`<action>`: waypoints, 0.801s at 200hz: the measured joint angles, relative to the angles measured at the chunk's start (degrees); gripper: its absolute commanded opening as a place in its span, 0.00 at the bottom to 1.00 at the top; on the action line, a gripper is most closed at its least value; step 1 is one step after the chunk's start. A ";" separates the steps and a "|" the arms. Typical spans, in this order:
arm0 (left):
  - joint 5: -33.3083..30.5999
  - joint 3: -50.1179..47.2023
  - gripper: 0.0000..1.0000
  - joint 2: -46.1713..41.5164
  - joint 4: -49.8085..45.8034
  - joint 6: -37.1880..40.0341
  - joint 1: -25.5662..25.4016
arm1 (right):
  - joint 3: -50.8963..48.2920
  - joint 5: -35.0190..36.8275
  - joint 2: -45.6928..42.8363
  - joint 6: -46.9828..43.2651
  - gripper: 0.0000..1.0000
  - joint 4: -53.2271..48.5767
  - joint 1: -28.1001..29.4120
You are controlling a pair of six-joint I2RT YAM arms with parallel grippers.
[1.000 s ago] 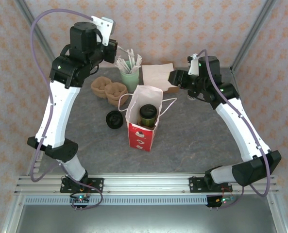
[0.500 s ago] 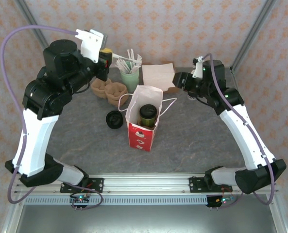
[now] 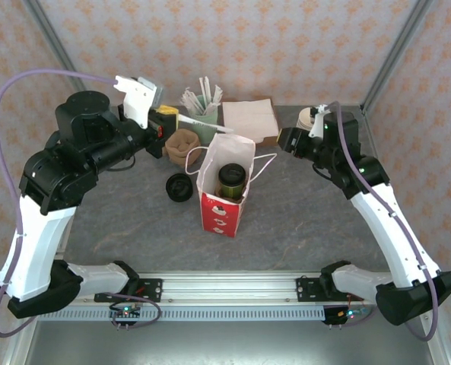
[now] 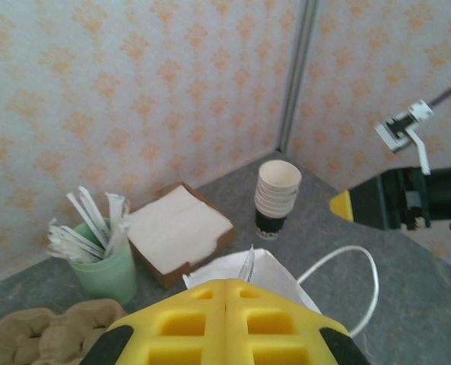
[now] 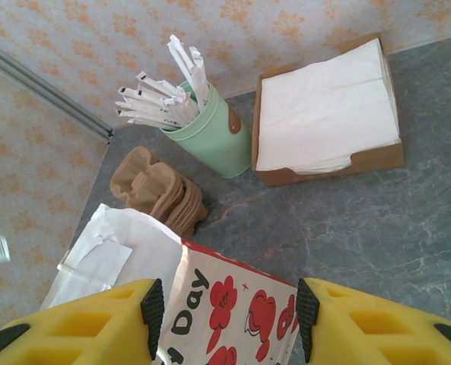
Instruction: Pack the takeout coffee
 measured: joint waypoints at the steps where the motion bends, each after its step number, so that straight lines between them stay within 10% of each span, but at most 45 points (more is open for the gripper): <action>1: 0.04 -0.09 0.00 -0.04 0.02 0.00 -0.02 | -0.04 0.04 0.00 0.00 0.52 0.00 0.00; 160: 4.20 -9.97 0.00 1.33 -9.66 6.78 -7.08 | 6.47 4.46 15.10 -0.83 0.50 0.02 1.36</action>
